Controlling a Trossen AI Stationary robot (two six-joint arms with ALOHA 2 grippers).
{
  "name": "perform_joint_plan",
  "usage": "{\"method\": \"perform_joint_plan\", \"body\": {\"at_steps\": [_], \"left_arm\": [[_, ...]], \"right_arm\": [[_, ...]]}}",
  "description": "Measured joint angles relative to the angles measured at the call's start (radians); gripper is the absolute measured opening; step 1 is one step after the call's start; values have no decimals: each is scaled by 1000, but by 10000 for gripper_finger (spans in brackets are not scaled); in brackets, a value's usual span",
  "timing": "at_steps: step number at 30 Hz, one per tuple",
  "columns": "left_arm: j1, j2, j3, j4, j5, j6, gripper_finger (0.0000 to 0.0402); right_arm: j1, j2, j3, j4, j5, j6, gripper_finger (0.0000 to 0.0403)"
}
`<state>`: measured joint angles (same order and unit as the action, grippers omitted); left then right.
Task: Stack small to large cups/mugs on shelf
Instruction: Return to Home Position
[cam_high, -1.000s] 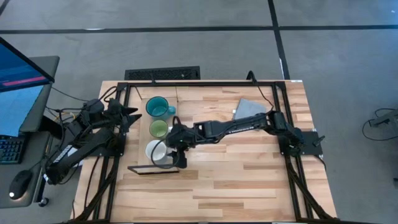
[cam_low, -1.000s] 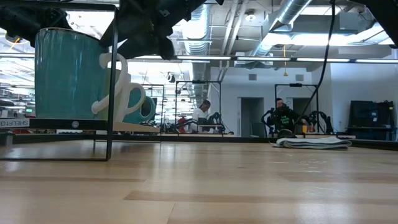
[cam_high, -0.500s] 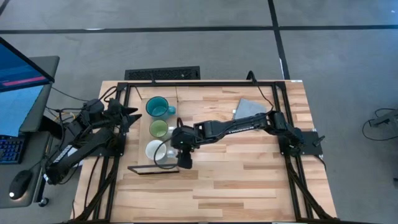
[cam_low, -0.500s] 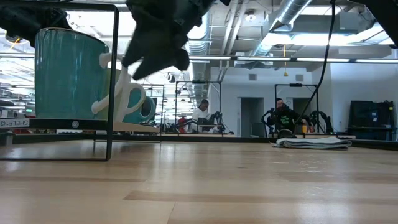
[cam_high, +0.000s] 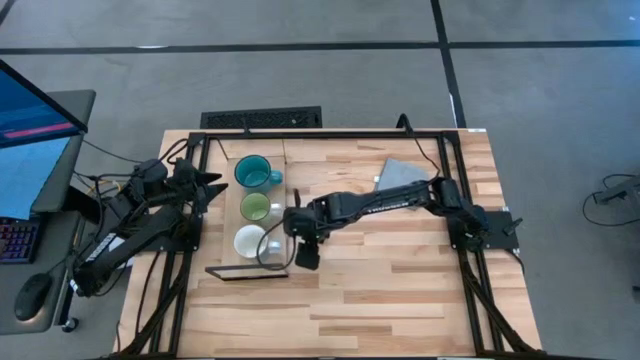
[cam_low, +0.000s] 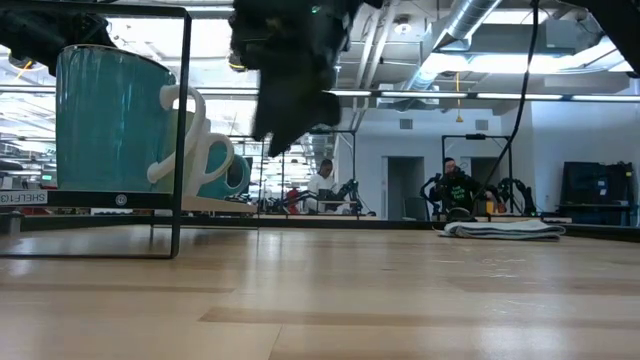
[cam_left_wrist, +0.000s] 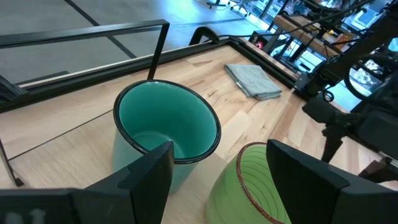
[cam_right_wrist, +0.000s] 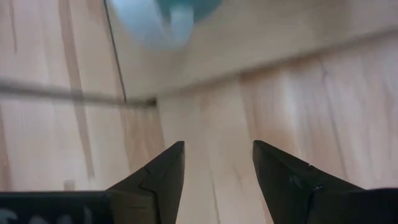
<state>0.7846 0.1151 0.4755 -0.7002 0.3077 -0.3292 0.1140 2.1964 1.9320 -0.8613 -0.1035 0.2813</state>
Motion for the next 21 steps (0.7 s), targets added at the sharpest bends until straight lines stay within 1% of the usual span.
{"method": "perform_joint_plan", "body": {"at_steps": [4, 6, 7, 11, 14, 17, 21], "left_arm": [[0, 0, 0, 0, 0, 0, 248], [0, 0, 0, 0, 0, 0, 248], [0, 0, 0, 1, 0, 0, 248], [0, 0, 0, 12, 0, -6, 248], [0, 0, 0, 17, 0, -7, 248], [0, 0, 0, 24, 0, -7, 248], [0, 0, 0, 59, 0, -7, 248]], "right_arm": [[3, -23, -1, -71, -3, 4, 209], [1, -57, -2, -123, 22, -4, 209], [1, -77, -2, -122, 56, -16, 209], [1, -194, 0, -158, 253, -65, 209], [1, -292, 0, -148, 326, -164, 209], [1, -386, 1, -153, 341, -285, 209], [-4, -475, 0, -152, 341, -258, 209]]}}
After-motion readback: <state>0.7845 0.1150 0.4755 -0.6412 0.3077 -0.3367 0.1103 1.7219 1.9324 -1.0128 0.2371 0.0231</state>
